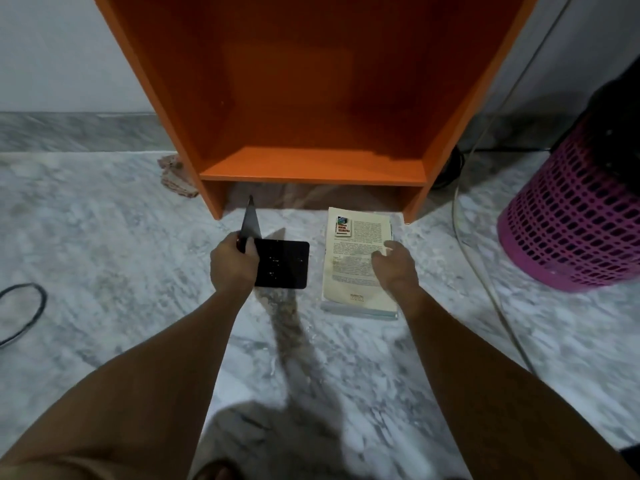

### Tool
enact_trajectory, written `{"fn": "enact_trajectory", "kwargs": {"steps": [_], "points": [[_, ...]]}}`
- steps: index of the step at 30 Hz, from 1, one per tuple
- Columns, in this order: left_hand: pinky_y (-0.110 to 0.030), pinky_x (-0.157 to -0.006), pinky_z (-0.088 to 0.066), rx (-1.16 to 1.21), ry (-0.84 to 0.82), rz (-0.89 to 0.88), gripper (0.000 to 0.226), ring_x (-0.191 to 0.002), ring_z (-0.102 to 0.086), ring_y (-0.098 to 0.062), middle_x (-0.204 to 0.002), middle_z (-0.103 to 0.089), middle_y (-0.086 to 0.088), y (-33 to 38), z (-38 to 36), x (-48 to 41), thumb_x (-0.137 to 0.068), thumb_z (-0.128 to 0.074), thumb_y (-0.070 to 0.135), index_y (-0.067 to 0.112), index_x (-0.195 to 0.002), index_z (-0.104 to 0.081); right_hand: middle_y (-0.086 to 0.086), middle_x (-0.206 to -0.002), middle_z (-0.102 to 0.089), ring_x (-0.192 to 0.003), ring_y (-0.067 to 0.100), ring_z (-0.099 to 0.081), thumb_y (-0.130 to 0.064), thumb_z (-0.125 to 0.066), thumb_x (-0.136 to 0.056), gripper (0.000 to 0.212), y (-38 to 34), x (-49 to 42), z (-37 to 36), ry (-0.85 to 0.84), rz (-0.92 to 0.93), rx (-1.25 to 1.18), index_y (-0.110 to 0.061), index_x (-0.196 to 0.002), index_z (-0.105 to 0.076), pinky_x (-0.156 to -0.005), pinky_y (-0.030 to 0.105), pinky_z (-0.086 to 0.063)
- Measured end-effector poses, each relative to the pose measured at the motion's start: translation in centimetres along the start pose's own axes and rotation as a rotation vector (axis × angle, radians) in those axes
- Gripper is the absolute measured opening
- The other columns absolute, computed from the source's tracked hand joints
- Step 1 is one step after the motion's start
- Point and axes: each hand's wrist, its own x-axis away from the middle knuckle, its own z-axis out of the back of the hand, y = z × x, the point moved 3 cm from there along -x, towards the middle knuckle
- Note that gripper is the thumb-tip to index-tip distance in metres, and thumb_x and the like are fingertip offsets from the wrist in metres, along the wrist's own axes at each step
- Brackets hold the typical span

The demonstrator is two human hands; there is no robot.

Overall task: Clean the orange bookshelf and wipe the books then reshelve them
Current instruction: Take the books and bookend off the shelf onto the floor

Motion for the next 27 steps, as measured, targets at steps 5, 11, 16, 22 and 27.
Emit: {"fn": "enact_trajectory", "kwargs": {"steps": [5,11,16,22,27], "points": [[-0.040,-0.081,-0.052,-0.011,0.049,-0.209,0.030,-0.100,-0.065,-0.029,-0.108,-0.070,-0.008,8.7,4.0,-1.0,-0.096,-0.054,0.033,0.017,-0.120,-0.063,0.003,-0.124,-0.060,-0.102,0.023,-0.060,-0.020,-0.051,-0.098,0.040,-7.7,1.1,4.7,-0.034,0.267,-0.054,-0.017,-0.138,-0.051,-0.087,0.036,-0.048],[-0.029,-0.084,-0.043,0.148,-0.037,-0.351,0.046,-0.103,-0.060,-0.019,-0.115,-0.067,-0.005,22.0,8.3,-3.3,-0.097,-0.052,0.044,0.011,-0.127,-0.062,-0.009,-0.114,-0.060,-0.080,0.007,-0.057,-0.030,-0.050,-0.099,0.031,-18.3,4.3,15.0,0.134,0.690,0.105,-0.028,-0.129,-0.057,-0.064,0.024,-0.043],[-0.048,-0.095,-0.051,0.513,-0.390,-0.034,0.058,-0.106,-0.060,-0.025,-0.119,-0.062,-0.005,30.8,8.9,-3.7,-0.094,-0.042,0.064,0.017,-0.126,-0.054,-0.011,-0.115,-0.060,-0.103,0.005,-0.056,-0.030,-0.057,-0.094,0.027,-23.6,6.4,21.5,0.523,1.013,0.135,-0.027,-0.120,-0.061,-0.083,0.027,-0.052],[-0.045,-0.087,-0.053,0.764,-0.644,0.086,0.063,-0.104,-0.064,-0.029,-0.124,-0.060,-0.013,36.3,8.0,-2.4,-0.095,-0.037,0.064,0.023,-0.143,-0.039,0.004,-0.149,-0.035,-0.137,0.024,-0.034,-0.048,-0.070,-0.081,0.071,-27.8,3.9,24.3,0.596,0.976,0.580,-0.030,-0.143,-0.041,-0.109,0.047,-0.038],[-0.044,-0.088,-0.054,0.831,-0.579,0.163,0.036,-0.101,-0.066,-0.029,-0.112,-0.064,-0.012,37.4,7.2,-2.4,-0.098,-0.048,0.045,0.022,-0.126,-0.050,0.004,-0.145,-0.045,-0.121,0.026,-0.053,-0.030,-0.063,-0.090,0.061,-30.0,1.1,24.6,0.413,0.865,0.861,-0.036,-0.146,-0.037,-0.092,0.042,-0.052]]}}
